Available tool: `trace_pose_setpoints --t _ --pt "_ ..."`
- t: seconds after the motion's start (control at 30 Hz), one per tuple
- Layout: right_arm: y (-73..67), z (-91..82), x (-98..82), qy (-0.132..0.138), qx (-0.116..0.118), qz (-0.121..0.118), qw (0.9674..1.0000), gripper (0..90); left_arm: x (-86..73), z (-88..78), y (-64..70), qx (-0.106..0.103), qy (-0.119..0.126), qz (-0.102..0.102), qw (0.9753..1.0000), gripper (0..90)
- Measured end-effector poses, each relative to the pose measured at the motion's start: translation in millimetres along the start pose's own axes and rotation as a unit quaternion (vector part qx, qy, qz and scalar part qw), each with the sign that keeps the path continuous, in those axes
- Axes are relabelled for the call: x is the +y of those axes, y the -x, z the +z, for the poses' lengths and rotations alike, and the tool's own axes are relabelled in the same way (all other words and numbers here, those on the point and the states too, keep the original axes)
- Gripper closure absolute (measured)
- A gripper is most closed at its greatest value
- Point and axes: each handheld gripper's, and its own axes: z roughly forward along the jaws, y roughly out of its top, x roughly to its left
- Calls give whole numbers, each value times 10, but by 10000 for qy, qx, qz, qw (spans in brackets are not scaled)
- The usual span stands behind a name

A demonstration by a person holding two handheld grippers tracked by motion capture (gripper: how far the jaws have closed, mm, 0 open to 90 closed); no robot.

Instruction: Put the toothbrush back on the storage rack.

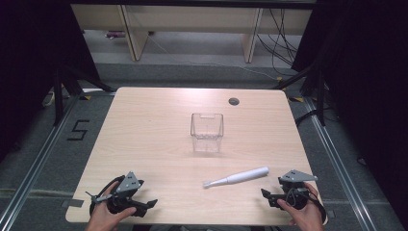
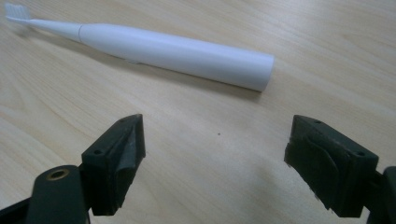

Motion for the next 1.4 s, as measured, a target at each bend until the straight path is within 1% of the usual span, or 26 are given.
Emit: trace_pose_setpoints --t 0.03,0.07,0.13,0.17,0.2,0.23,0.27,0.37,0.4,0.43,0.47,0.53,0.57,0.6,0.67,0.7,0.73,0.87,1.07,1.13,1.17,1.2,1.23,1.27,1.3,1.4 --pt "-40 -12 6 -100 84 282 9995 202 0 0 0 -5 -10 9 10000 148" --pt "-36 -15 11 -105 81 276 9995 218 -1 0 -1 -7 -15 16 10000 149" --pt "11 4 14 11 122 21 9999 234 -2 -1 0 0 -7 1 10000 149" --pt "12 -6 18 41 -8 -19 10000 234 -3 -2 2 5 -6 -20 10000 148" --pt "-21 -6 22 -52 138 251 9996 234 -5 -4 -1 30 -10 -21 10000 149" --pt "-6 0 26 -4 94 44 9999 235 -6 -7 -7 38 -43 6 10000 148" --pt "-30 -5 31 -20 95 101 9999 235 -8 -7 -6 38 -42 -3 10000 149" --pt "-41 -6 55 -37 96 12 9999 219 -11 -13 -11 43 -72 27 10000 149" --pt "-20 -2 68 24 83 -175 9998 214 -13 -7 -5 32 -29 -22 10000 148" --pt "-59 -18 77 -75 120 61 9999 204 -14 -12 -15 42 -63 19 10000 149" --pt "-53 -9 86 -15 104 -68 9999 185 -16 -13 -16 44 -63 10 10000 149" --pt "-61 -11 111 -35 161 -45 9999 157 -16 -14 -15 45 -58 3 10000 149" --pt "-42 -1 127 58 169 -246 9995 166 -16 -14 -16 45 -59 6 10000 149" --pt "-39 -6 140 33 208 -312 9993 169 -16 -13 -14 42 -57 -3 10000 149" --pt "-62 -13 172 -9 283 -292 9992 174 -18 -9 -9 30 -56 -15 10000 148" --pt "-67 -12 193 -55 296 -398 9988 181 -17 -8 -10 34 -61 -13 10000 149" --pt "-67 -12 193 -55 296 -398 9988 181 -17 -8 -10 34 -61 -13 10000 148" --pt "-85 27 258 -47 321 -851 9958 222 -18 -6 -13 35 -57 -30 10000 148" --pt "-126 55 284 -116 327 -803 9962 241 -16 -10 -10 36 -60 0 10000 148" --pt "-123 59 297 -108 309 -857 9958 241 -18 -10 -11 36 -57 -1 10000 148" --pt "-128 60 304 -144 307 -787 9963 240 -19 -7 -11 48 -76 -2 10000 148" --pt "-107 75 311 -51 304 -954 9950 239 -20 -6 -9 47 -94 -4 9999 149" --pt "-116 68 312 -112 293 -896 9955 240 -22 -2 -3 43 -84 -14 10000 149" --pt "-112 76 317 -85 299 -953 9950 241 -24 -5 -1 37 -92 5 10000 149" --pt "-127 79 318 -89 285 -858 9959 242 -26 -6 2 33 -75 -1 10000 148" --pt "-120 98 348 -44 329 -1028 9941 242 -22 -11 -9 45 -62 -15 10000 148"
